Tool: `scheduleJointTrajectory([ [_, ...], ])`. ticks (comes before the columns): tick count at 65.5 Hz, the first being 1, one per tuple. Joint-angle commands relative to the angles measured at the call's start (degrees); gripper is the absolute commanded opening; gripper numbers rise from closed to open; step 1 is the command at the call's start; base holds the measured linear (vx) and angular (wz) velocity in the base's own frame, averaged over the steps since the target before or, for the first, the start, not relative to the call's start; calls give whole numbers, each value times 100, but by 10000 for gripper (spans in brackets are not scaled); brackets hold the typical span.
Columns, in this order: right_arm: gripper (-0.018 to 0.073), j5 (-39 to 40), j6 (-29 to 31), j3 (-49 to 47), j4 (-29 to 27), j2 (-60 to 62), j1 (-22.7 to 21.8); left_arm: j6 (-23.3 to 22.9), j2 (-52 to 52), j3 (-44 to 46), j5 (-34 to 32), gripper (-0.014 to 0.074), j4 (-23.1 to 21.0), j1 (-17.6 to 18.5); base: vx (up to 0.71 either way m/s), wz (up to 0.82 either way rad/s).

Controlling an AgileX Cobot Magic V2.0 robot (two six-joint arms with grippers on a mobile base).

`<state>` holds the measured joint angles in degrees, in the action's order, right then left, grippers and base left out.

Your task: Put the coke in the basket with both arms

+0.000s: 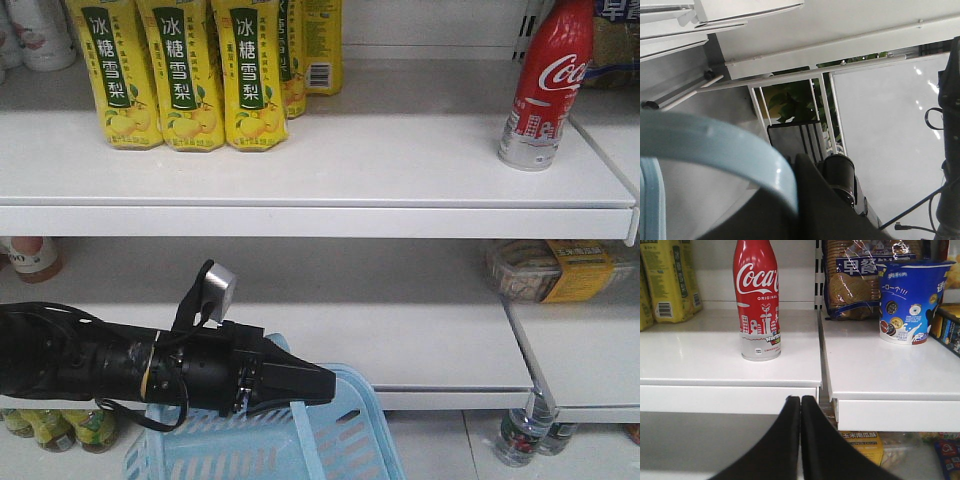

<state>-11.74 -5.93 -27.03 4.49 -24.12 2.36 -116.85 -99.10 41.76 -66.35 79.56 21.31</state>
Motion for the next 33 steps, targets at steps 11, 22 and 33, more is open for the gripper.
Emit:
scheduleJointTrajectory([
  [11, 19, 307, 31, -176, 130, -168, -18, 10, 241, 104, -1258, -6, -340, 21, 0, 0],
  [22, 69, 318, 38, -176, 300, -168, -18, 10, 241, 104, -1258, -6, -340, 21, 0, 0],
  [33, 153, 344, 38, -176, 358, -168, -18, 10, 241, 104, -1258, -6, -340, 21, 0, 0],
])
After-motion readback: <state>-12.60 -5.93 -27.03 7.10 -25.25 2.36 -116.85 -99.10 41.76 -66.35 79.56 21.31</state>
